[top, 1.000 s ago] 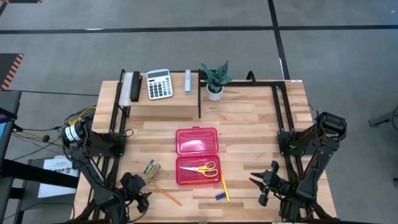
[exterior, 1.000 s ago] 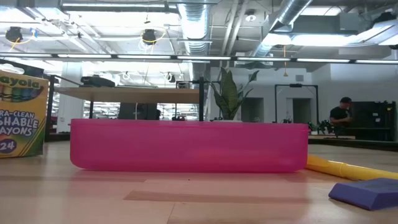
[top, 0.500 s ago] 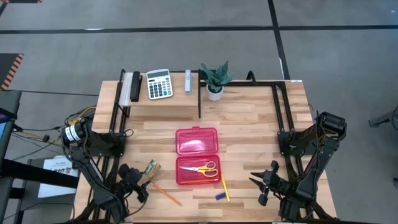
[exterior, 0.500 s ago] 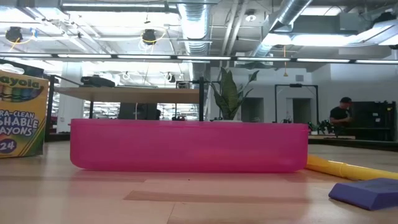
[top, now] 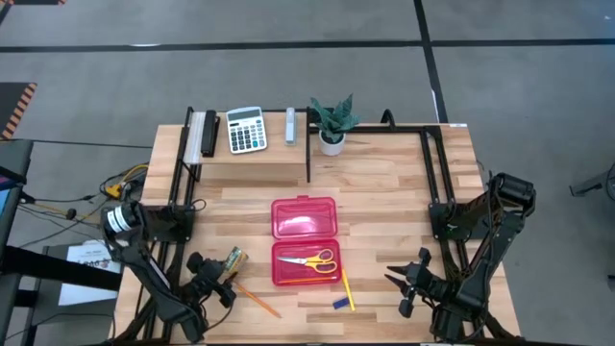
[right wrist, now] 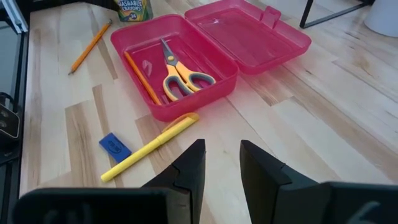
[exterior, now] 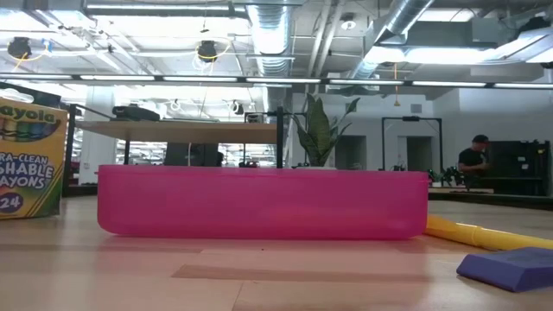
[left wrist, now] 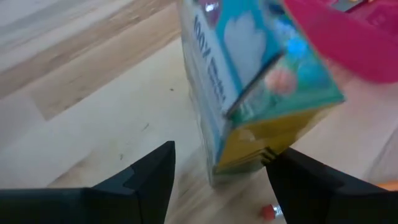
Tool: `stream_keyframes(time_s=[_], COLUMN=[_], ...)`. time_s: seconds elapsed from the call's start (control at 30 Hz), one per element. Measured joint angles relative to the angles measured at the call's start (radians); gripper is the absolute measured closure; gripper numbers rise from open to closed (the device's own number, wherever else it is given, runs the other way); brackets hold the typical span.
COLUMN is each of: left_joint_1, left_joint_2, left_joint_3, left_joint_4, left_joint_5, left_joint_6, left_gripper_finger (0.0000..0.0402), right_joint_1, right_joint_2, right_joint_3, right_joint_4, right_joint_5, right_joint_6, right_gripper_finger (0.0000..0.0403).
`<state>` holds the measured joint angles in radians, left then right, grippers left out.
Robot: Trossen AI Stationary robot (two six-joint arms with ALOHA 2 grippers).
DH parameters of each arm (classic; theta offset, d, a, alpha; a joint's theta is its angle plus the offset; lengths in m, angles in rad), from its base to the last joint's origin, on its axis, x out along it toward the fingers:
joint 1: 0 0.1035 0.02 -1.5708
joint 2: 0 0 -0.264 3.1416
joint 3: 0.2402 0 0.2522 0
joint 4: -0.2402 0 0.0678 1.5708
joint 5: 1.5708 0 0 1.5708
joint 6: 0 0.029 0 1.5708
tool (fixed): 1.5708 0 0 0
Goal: Pack school essentials
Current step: Put the yellow crayon box into the red supply box
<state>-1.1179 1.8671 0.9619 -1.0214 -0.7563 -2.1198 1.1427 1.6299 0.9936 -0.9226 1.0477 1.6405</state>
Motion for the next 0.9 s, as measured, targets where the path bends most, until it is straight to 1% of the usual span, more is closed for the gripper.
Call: stream_keyframes(time_s=[0.1,0.27,0.37,0.6,0.77,0.9], left_joint_1=[0.0,0.003,0.01,0.012,0.016,0.031], left_joint_2=[0.001,0.0,0.0,0.0,0.0,0.0], left_joint_3=[0.001,0.024,0.026,0.029,0.087,0.178], left_joint_4=[0.014,-0.025,-0.035,-0.033,-0.077,-0.162], left_joint_5=[0.0,-0.032,-0.034,-0.043,-0.077,-0.099], left_joint_6=[-0.012,-0.01,-0.011,-0.034,-0.027,-0.012], left_gripper_finger=[0.0192,0.0246,0.0276,0.0334,0.0354,0.0346], right_joint_1=[0.0,0.0,0.0,0.0,0.0,0.0], right_joint_2=[0.0,0.0,0.0,0.0,0.0,0.0], right_joint_3=[0.0,0.0,0.0,0.0,0.0,0.0], right_joint_4=[0.0,-0.007,-0.007,-0.007,-0.008,-0.008], right_joint_5=[0.0,0.0,0.0,-0.001,-0.002,-0.002], right_joint_6=[0.0,0.0,0.0,0.0,0.0,0.0], right_gripper_finger=[0.0295,0.0295,0.0295,0.0295,0.0295,0.0295])
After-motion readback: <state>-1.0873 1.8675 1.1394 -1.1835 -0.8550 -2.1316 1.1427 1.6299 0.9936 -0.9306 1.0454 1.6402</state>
